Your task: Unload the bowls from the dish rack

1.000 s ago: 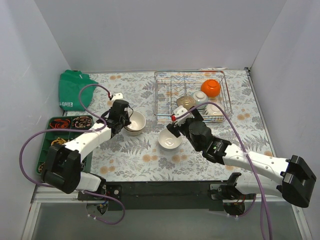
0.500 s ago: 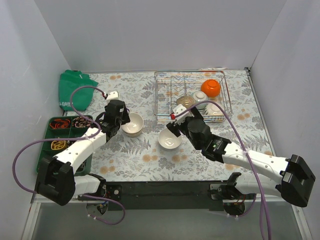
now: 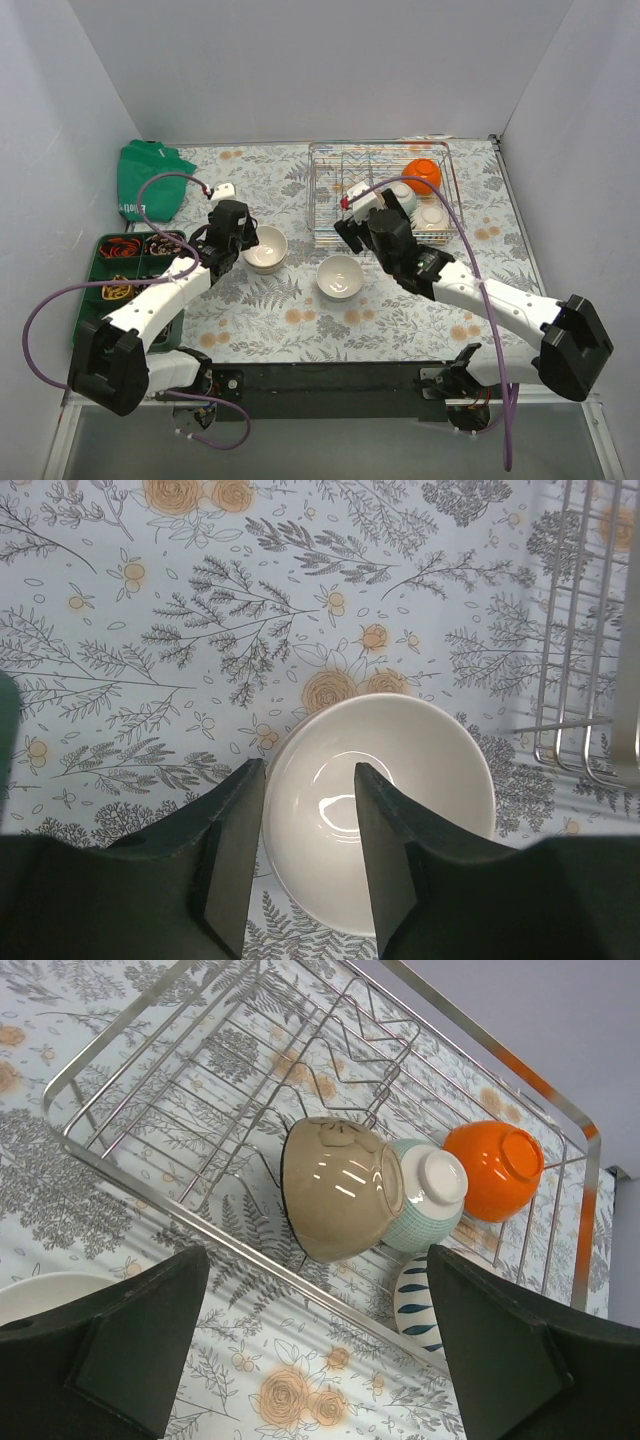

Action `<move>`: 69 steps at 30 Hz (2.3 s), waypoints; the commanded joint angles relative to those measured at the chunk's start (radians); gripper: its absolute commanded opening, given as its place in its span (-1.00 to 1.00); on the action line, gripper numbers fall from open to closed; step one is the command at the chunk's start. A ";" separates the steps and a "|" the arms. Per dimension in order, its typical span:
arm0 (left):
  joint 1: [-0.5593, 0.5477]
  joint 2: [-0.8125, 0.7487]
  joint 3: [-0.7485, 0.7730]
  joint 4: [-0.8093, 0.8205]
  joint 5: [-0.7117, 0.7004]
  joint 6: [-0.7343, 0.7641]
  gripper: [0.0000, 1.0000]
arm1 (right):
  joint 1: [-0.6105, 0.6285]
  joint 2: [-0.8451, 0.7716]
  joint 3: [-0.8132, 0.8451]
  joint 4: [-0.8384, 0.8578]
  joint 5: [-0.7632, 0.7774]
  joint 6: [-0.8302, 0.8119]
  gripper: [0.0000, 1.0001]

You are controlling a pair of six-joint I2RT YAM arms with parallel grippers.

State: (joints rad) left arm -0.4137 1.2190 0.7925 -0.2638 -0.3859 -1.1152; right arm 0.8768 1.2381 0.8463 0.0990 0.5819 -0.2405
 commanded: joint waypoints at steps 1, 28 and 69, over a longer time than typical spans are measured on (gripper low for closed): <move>0.001 -0.094 -0.009 0.000 -0.021 0.009 -0.16 | -0.065 0.092 0.141 -0.097 -0.027 0.076 0.95; 0.001 -0.380 -0.113 -0.018 -0.045 0.026 0.90 | -0.220 0.566 0.488 -0.298 -0.062 0.089 0.94; 0.001 -0.389 -0.148 0.061 0.139 0.083 0.96 | -0.256 0.181 0.465 -0.318 -0.212 0.262 -0.97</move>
State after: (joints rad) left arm -0.4137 0.8600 0.6682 -0.2493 -0.3294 -1.0615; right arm 0.6331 1.5337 1.3109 -0.3134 0.4084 -0.0502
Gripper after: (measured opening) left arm 0.982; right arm 0.771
